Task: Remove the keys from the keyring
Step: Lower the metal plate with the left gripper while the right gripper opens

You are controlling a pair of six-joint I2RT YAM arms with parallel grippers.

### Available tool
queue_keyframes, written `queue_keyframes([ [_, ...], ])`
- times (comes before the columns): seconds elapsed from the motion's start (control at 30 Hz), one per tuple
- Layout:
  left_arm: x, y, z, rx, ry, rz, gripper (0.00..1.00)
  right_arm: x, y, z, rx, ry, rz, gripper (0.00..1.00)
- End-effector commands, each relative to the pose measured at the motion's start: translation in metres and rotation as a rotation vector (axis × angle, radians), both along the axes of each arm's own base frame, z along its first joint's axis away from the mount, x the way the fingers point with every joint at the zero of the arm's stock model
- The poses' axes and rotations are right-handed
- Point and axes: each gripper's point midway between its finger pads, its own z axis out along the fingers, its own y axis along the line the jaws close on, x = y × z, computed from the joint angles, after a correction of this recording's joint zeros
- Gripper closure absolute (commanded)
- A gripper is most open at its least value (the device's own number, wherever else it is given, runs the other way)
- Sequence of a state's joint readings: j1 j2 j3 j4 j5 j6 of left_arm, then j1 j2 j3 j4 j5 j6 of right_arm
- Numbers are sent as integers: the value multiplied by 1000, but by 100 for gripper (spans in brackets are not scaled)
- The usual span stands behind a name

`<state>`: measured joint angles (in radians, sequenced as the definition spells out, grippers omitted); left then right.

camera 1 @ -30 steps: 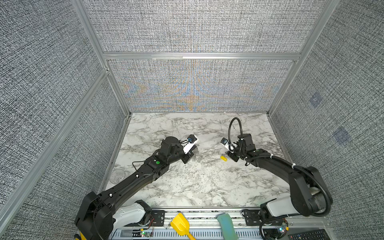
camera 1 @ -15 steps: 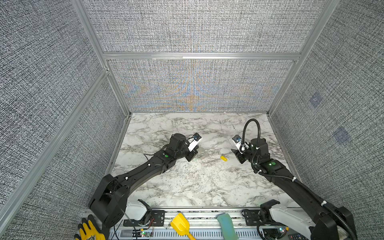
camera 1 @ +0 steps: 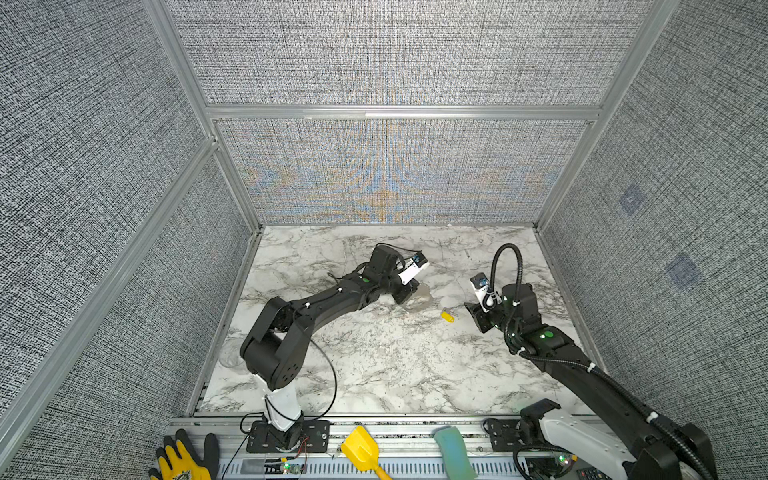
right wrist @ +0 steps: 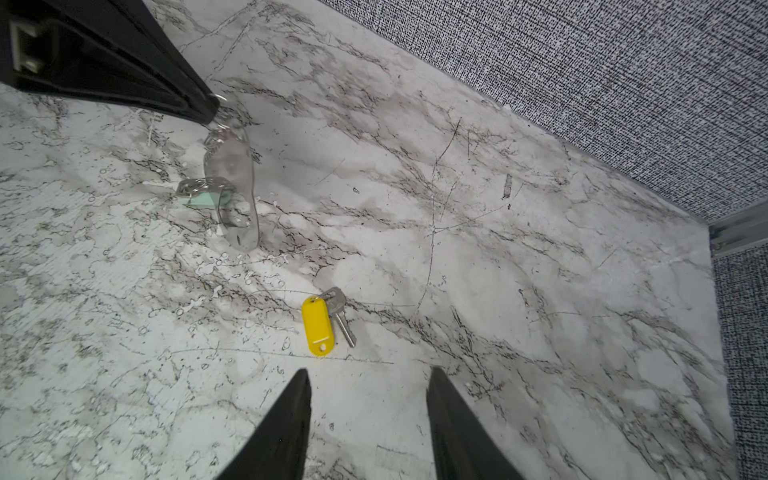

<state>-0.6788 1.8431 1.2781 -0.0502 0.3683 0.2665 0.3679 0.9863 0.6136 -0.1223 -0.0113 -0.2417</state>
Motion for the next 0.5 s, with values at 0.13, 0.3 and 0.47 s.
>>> queue_keyframes([
  [0.13, 10, -23, -30, 70, 58, -116, 100, 11, -6, -4, -9, 9, -62, 52],
  [0.3, 19, -35, -49, 110, 96, -164, 100, 18, -9, -11, -44, 43, -87, 52],
  [0.47, 18, -38, -26, 94, 62, -195, 100, 25, -16, -8, -99, 62, -117, 52],
])
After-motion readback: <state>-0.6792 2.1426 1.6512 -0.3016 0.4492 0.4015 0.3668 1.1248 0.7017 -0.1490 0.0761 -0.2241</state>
